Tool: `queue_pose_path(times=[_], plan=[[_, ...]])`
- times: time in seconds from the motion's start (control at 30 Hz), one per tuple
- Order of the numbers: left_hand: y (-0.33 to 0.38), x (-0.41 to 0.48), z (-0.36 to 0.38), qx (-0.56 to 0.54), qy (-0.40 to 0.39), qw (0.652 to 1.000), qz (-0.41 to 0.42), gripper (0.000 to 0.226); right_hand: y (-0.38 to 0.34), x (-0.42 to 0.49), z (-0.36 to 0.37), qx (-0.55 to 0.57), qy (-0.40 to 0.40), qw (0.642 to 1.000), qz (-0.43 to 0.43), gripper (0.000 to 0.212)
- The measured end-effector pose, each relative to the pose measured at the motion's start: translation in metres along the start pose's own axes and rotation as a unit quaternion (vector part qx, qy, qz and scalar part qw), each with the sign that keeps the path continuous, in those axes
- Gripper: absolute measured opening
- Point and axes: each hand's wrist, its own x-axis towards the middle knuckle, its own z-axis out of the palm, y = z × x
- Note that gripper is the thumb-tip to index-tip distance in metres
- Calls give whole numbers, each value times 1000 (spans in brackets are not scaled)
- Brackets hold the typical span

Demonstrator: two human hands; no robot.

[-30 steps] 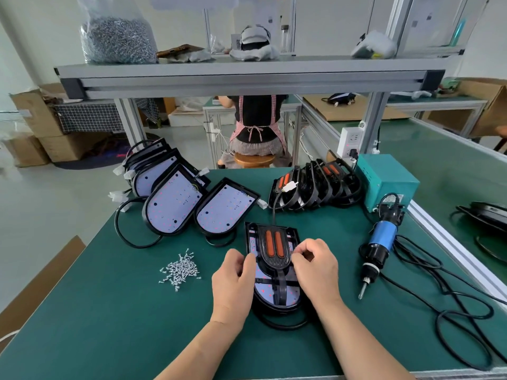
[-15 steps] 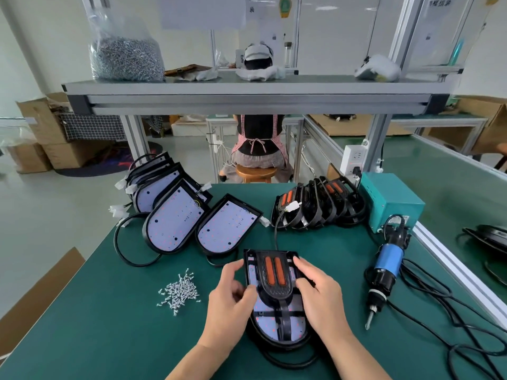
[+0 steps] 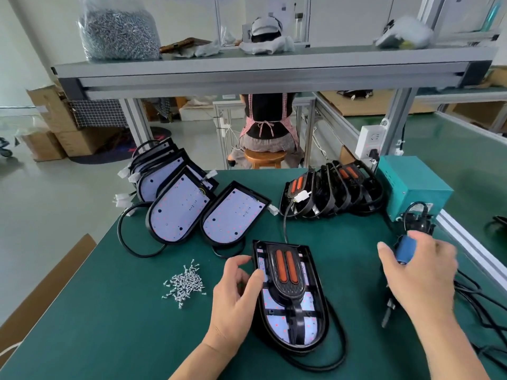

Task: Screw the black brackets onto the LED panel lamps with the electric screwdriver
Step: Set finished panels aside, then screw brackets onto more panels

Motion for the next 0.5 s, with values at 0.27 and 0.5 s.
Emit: queue_pose_path(times=[0.27, 0.5], plan=[[-5, 9, -11, 72, 103, 992, -28, 27, 18, 16, 4, 17, -57, 991, 116, 91], [-5, 38, -79, 371, -55, 927, -2, 26, 21, 22, 3, 343, -8, 911, 227, 50]])
